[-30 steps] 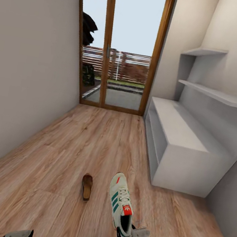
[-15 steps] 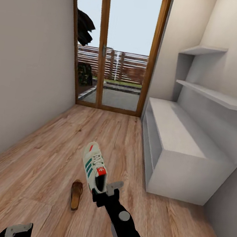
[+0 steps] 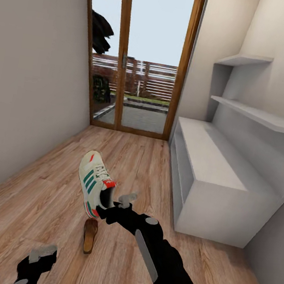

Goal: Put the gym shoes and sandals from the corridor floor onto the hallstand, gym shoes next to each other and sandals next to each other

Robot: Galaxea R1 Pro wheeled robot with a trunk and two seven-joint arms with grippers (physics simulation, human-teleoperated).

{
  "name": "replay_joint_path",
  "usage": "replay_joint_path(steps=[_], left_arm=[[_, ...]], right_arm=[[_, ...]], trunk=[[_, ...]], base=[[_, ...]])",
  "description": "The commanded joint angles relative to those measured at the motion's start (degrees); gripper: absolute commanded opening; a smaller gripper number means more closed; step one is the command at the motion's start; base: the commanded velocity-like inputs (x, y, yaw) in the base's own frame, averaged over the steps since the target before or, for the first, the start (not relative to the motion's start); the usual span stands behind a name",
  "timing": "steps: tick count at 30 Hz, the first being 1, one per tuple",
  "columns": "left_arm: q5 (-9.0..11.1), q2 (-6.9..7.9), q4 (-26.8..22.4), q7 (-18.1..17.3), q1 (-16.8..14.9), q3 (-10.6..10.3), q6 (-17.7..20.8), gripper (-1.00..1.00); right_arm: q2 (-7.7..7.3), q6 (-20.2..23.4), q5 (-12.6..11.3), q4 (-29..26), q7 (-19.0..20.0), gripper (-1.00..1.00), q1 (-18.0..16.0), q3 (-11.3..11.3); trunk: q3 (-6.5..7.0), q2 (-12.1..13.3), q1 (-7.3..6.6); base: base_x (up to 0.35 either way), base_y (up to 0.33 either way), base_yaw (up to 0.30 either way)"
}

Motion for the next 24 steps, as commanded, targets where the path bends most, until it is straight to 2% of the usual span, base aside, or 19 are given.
replay_joint_path(steps=[1,5,8,16,24], left_arm=[[0.6,-0.52,0.0,0.8,-0.1,-0.2,-0.1,1.0],[0.3,-1.8,0.3,2.8,-0.2,-1.9,0.0,1.0],[0.2,-2.04,0.1,3.1,-0.2,-2.6,0.0,1.0],[0.1,-2.06,0.4,3.2,-0.2,-2.9,-0.4,1.0],[0.1,-2.0,0.4,3.2,-0.1,-2.9,-0.5,1.0]], right_arm=[[0.01,0.3,-0.2,0.0,0.0,-1.0,0.0,0.4],[0.01,0.3,-0.3,0.4,0.1,-1.0,0.0,1.8],[0.01,0.3,-0.3,0.6,0.1,-1.0,0.0,2.2],[0.01,0.3,-0.4,0.6,0.1,-1.0,0.0,2.2],[0.01,0.0,-0.3,0.8,0.1,-1.0,0.0,2.2]], trunk=[[-0.05,0.0,-0.01],[-0.05,0.0,-0.01],[-0.13,0.0,-0.01],[-0.54,0.0,-0.01],[-0.61,0.0,-0.01]], base=[[0.0,0.0,0.0],[0.0,0.0,0.0],[0.092,-0.016,0.069],[0.223,-0.14,0.175],[0.244,-0.166,0.028]])
